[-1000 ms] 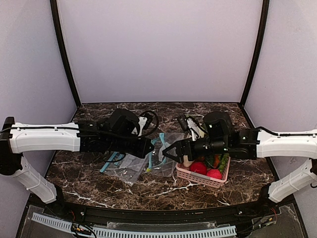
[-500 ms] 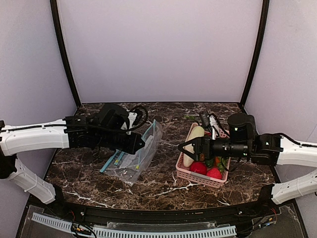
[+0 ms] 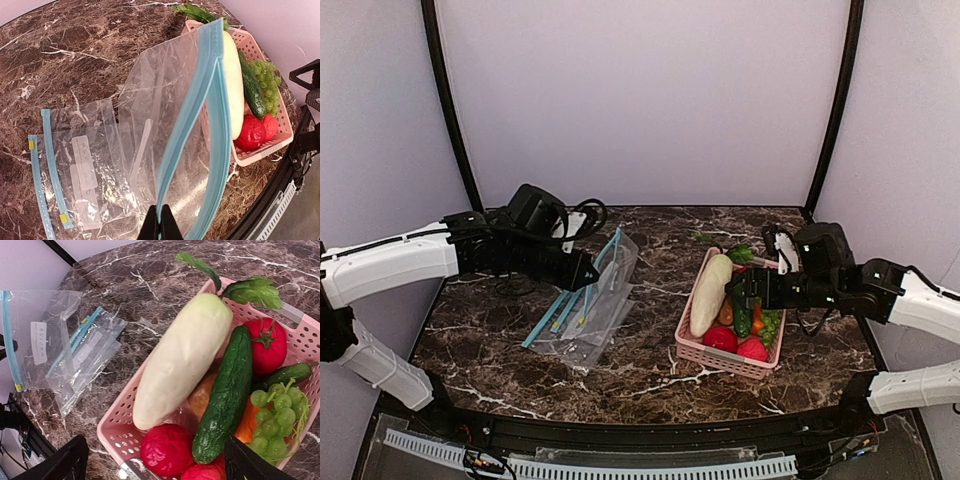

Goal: Place the food in the zip-top bag and seal the zipper
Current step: Pick up the fake fruit from the bin.

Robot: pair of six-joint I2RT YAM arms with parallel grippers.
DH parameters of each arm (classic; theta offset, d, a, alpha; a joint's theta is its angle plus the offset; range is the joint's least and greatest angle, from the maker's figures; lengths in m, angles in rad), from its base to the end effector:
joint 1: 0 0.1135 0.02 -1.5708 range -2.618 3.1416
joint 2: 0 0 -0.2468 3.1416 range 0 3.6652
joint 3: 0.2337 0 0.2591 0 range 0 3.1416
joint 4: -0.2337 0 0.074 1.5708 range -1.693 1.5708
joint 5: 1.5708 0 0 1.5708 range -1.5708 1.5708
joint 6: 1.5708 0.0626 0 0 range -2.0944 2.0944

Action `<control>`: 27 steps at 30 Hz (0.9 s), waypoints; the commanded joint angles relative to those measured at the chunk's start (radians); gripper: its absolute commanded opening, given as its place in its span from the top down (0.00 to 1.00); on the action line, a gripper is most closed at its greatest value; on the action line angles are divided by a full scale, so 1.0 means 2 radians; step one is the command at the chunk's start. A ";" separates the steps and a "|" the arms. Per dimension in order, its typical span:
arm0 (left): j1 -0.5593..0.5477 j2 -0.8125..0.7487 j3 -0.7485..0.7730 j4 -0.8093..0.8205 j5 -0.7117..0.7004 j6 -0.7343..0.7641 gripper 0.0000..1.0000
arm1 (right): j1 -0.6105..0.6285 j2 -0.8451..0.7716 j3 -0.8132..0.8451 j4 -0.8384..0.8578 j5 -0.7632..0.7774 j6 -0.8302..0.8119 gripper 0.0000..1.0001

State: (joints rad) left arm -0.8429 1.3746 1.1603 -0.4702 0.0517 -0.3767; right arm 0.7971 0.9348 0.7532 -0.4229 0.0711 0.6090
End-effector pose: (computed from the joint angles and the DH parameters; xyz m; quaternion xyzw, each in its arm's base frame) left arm 0.2216 -0.2535 0.2743 0.2194 0.8761 -0.2646 0.3380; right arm 0.1740 0.1717 0.2480 -0.0667 0.8826 0.2762 0.3745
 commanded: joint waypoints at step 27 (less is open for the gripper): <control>0.056 0.023 -0.058 0.124 0.077 0.111 0.99 | -0.093 0.117 0.095 -0.112 0.042 -0.044 0.27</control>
State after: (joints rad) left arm -0.7368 1.4548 1.0679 -0.2211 0.2100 -0.1638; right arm 0.6239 1.1442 0.8742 -0.6529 0.1589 0.5823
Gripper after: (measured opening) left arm 0.008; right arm 0.737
